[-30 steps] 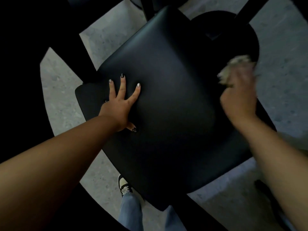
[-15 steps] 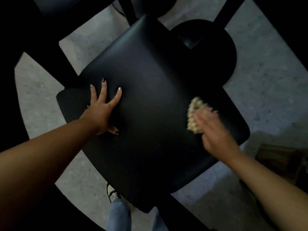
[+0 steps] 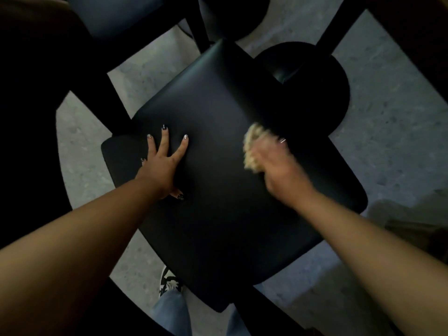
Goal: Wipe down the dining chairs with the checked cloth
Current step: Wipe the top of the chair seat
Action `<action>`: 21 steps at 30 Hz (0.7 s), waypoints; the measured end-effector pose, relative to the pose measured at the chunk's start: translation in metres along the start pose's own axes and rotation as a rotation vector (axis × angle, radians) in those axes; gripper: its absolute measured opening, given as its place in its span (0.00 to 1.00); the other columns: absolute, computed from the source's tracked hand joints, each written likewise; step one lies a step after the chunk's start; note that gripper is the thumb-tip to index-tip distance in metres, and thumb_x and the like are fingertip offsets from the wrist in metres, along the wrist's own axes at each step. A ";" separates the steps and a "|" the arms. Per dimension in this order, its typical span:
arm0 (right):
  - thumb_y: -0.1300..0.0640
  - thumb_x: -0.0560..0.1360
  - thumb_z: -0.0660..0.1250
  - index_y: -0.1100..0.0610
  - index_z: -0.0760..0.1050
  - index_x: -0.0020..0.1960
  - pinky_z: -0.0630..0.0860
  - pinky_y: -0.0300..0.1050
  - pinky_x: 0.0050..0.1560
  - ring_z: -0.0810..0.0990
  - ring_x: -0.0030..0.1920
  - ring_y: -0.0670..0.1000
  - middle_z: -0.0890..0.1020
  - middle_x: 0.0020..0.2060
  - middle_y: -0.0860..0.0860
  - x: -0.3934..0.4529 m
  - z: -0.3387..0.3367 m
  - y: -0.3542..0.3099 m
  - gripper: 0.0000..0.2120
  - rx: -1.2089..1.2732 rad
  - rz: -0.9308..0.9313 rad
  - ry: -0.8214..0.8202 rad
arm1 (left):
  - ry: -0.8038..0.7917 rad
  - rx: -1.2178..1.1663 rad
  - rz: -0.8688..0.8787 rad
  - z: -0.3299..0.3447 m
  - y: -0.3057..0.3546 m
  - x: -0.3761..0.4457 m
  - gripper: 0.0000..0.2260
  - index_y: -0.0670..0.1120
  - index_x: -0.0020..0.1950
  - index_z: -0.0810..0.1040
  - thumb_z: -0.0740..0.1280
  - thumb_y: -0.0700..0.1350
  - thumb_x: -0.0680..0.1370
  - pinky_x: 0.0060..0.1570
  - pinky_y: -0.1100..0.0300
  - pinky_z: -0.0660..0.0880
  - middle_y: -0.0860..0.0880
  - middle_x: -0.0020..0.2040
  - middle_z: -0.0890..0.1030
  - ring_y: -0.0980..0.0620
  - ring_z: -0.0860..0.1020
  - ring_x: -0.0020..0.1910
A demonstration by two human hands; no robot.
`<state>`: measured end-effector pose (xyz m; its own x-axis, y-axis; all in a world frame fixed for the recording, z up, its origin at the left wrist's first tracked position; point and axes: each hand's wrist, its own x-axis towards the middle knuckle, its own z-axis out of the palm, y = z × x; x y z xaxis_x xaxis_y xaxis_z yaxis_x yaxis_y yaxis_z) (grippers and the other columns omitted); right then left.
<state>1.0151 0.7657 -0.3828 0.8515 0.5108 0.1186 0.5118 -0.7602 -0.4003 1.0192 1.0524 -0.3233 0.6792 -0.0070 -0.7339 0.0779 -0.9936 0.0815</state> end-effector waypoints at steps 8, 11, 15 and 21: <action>0.71 0.65 0.53 0.67 0.68 0.69 0.50 0.62 0.72 0.58 0.74 0.65 0.68 0.71 0.60 0.021 0.025 -0.071 0.31 0.096 0.538 0.117 | -0.006 0.062 0.031 0.004 -0.003 0.003 0.63 0.60 0.76 0.31 0.81 0.52 0.63 0.70 0.32 0.54 0.46 0.73 0.22 0.34 0.29 0.73; 0.68 0.67 0.49 0.67 0.70 0.68 0.53 0.62 0.71 0.61 0.72 0.65 0.71 0.69 0.59 0.014 0.020 -0.076 0.30 0.085 0.351 -0.042 | -0.021 0.105 0.024 0.002 -0.003 0.002 0.63 0.58 0.76 0.29 0.80 0.53 0.64 0.71 0.34 0.55 0.45 0.72 0.22 0.33 0.30 0.73; 0.70 0.73 0.56 0.60 0.59 0.75 0.46 0.55 0.76 0.49 0.77 0.58 0.56 0.77 0.55 0.028 -0.020 -0.075 0.31 0.071 0.384 -0.554 | -0.088 0.183 0.006 -0.008 0.004 0.000 0.62 0.58 0.74 0.26 0.79 0.55 0.66 0.70 0.38 0.60 0.43 0.72 0.22 0.32 0.32 0.74; 0.56 0.76 0.66 0.55 0.81 0.58 0.76 0.41 0.48 0.79 0.51 0.51 0.79 0.52 0.51 0.038 -0.093 -0.165 0.11 0.748 1.084 -0.418 | -0.191 0.105 0.111 -0.070 0.013 -0.030 0.30 0.47 0.75 0.64 0.68 0.46 0.74 0.64 0.46 0.72 0.40 0.73 0.67 0.40 0.71 0.68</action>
<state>0.9741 0.8731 -0.2274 0.6159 -0.0091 -0.7878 -0.6736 -0.5247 -0.5205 1.0510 1.0471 -0.2533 0.5282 -0.1278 -0.8394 -0.0726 -0.9918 0.1054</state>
